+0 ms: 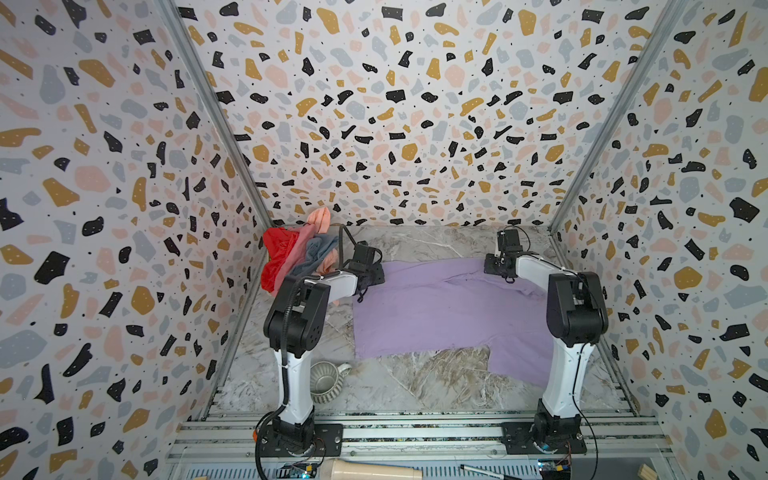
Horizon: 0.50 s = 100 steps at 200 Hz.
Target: Fold and stack the t-shirts
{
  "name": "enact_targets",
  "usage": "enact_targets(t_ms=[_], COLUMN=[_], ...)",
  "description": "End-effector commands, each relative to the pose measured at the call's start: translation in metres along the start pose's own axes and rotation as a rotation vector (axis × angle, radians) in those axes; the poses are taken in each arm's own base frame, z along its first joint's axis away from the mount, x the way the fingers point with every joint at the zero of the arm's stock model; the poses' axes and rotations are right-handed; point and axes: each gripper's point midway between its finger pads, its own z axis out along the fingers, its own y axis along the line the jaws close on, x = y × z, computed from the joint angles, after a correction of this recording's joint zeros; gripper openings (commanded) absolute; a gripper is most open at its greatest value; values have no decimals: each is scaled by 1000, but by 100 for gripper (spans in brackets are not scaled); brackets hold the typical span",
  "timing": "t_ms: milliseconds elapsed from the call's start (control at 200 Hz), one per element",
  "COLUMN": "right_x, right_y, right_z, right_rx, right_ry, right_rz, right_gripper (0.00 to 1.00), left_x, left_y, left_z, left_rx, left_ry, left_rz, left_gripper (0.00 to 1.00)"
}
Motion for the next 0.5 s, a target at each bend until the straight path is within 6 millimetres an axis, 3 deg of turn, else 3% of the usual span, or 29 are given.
enact_targets(t_ms=[0,170,215,330,496], right_x=[-14,21,22,8,-18], right_y=[5,10,8,12,15], right_z=[-51,-84,-85,-74,-37], right_rx=[-19,-52,-51,-53,-14], right_ry=[-94,-99,-104,-105,-101], right_rz=[7,8,-1,-44,-94], right_gripper=[0,0,9,40,50], left_x=[-20,-21,-21,-24,-21], left_y=[-4,-3,-5,-11,-23], left_z=[-16,-23,-24,-29,-36], left_rx=[17,29,39,70,142], left_ry=[-70,-77,-77,-85,-85], left_rz=[-4,-6,-9,-15,10], left_gripper=[49,50,50,50,53])
